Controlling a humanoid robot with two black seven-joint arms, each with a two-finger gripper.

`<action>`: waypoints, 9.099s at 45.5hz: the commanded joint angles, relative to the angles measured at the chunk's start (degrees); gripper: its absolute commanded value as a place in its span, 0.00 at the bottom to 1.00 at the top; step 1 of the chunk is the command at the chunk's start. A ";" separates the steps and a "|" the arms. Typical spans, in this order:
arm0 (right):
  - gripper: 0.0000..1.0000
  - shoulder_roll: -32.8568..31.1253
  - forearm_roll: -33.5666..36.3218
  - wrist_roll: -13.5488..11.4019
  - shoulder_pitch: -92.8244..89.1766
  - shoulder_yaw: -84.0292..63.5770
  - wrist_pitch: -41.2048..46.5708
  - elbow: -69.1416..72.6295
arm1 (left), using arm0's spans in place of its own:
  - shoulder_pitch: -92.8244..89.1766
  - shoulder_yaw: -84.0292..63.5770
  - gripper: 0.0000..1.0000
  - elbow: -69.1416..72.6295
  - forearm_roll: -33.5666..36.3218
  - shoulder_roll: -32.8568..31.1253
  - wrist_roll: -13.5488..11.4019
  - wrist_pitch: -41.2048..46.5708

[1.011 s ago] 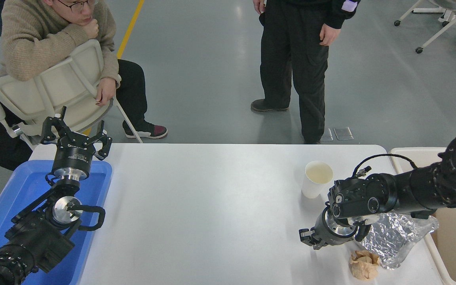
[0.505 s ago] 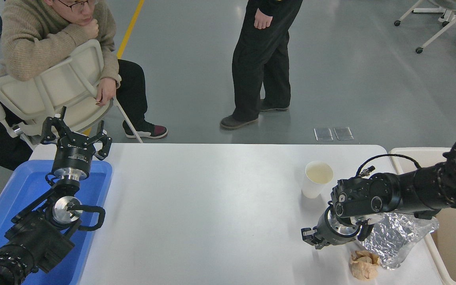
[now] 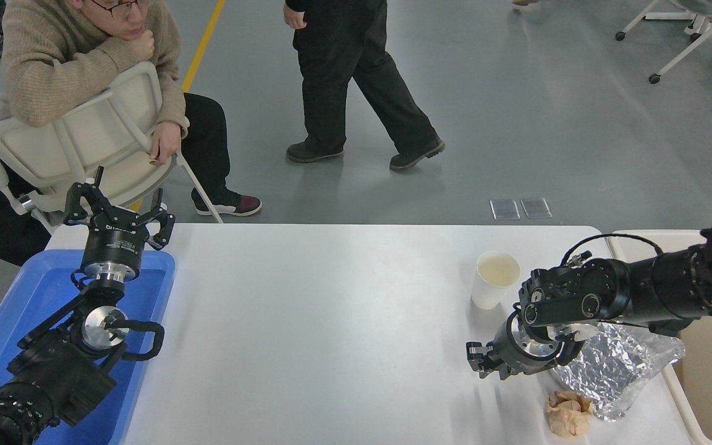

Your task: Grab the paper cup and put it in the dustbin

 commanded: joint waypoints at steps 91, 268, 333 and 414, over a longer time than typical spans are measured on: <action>0.99 -0.91 5.74 -0.14 26.38 -13.34 10.02 -4.46 | -0.02 0.00 0.99 0.04 0.00 0.00 -0.01 0.00; 0.00 -16.19 16.29 -0.14 52.65 -21.69 28.82 3.71 | -0.02 0.00 0.99 0.04 0.00 0.00 -0.01 0.00; 0.00 -22.97 10.66 0.39 -34.44 8.54 -16.88 -49.18 | -0.02 -0.09 0.99 0.04 0.00 0.00 -0.01 0.00; 1.00 -28.33 10.93 0.30 13.97 -21.51 -18.73 2.03 | -0.02 0.00 0.99 0.04 0.08 0.00 -0.01 0.00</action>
